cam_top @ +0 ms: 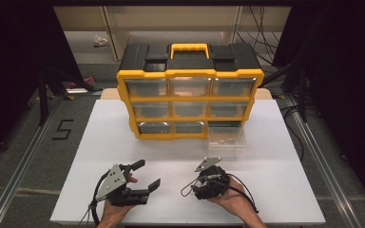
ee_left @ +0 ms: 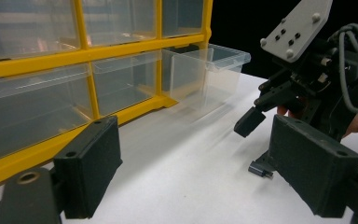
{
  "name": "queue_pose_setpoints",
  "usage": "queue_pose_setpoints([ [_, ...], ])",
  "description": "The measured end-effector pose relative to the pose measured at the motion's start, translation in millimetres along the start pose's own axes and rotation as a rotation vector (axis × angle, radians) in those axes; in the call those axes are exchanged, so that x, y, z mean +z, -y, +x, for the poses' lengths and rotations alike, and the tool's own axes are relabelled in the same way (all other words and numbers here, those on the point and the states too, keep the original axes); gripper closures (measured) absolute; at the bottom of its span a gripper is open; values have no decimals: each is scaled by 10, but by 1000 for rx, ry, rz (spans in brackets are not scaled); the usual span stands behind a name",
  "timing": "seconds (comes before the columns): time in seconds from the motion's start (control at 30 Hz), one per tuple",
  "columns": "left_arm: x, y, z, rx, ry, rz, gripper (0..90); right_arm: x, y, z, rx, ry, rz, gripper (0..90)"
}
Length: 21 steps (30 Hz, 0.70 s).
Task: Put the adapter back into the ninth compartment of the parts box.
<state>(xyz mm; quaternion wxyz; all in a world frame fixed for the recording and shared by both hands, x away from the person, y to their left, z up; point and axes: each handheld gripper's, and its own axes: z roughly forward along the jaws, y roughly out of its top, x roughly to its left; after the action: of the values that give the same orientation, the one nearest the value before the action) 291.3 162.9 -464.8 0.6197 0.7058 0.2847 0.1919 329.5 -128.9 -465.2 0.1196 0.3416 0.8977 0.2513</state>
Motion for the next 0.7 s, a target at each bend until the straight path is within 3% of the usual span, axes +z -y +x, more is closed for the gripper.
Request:
queue_pose_setpoints([
  [0.27,-8,1,1,2,-3,-2,169,83,-17,-23,8,12,19,346],
  [0.7,-4,4,-1,5,-2,1,170,77,-25,-32,-40,-2,79,447],
])
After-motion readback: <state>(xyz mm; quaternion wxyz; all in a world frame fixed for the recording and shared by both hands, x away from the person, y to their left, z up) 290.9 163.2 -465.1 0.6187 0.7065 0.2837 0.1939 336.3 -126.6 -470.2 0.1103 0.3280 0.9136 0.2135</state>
